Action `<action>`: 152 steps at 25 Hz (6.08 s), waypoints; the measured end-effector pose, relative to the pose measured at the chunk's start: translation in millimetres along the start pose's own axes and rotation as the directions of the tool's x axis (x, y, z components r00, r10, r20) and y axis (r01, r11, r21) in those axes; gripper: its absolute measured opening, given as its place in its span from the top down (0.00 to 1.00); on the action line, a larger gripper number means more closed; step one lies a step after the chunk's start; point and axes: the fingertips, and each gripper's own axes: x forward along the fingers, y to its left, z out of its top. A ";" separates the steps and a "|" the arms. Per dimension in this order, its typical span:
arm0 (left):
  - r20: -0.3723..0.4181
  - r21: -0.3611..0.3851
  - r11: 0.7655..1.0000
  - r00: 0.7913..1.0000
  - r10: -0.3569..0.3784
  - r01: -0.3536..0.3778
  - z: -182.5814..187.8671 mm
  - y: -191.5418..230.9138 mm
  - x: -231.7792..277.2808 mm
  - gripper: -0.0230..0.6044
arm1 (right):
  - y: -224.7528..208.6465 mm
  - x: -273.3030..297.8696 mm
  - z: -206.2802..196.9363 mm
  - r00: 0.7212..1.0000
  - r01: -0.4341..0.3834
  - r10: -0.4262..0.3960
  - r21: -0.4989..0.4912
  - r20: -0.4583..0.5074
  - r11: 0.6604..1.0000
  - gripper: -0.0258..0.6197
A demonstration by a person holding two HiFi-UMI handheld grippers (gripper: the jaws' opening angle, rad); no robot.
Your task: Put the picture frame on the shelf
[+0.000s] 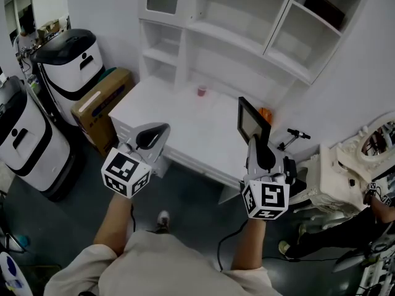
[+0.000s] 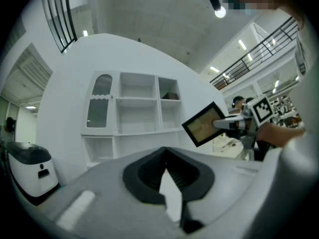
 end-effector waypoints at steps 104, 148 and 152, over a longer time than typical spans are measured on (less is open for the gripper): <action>-0.125 -0.056 0.991 0.985 0.116 -0.124 -84.6 296.3 251.8 0.96 | -36.3 556.0 -29.6 0.980 -0.198 0.070 -0.892 -0.186 0.407 0.89; -0.180 -0.049 0.995 0.980 0.078 -0.088 -101.7 297.1 270.6 0.96 | -53.2 593.5 -52.8 0.947 -0.316 0.101 -0.840 -0.304 0.441 0.71; -0.149 -0.031 0.996 0.986 0.076 -0.081 -89.7 301.0 283.8 0.96 | -54.3 591.0 -52.2 0.950 -0.309 0.104 -0.836 -0.294 0.454 0.71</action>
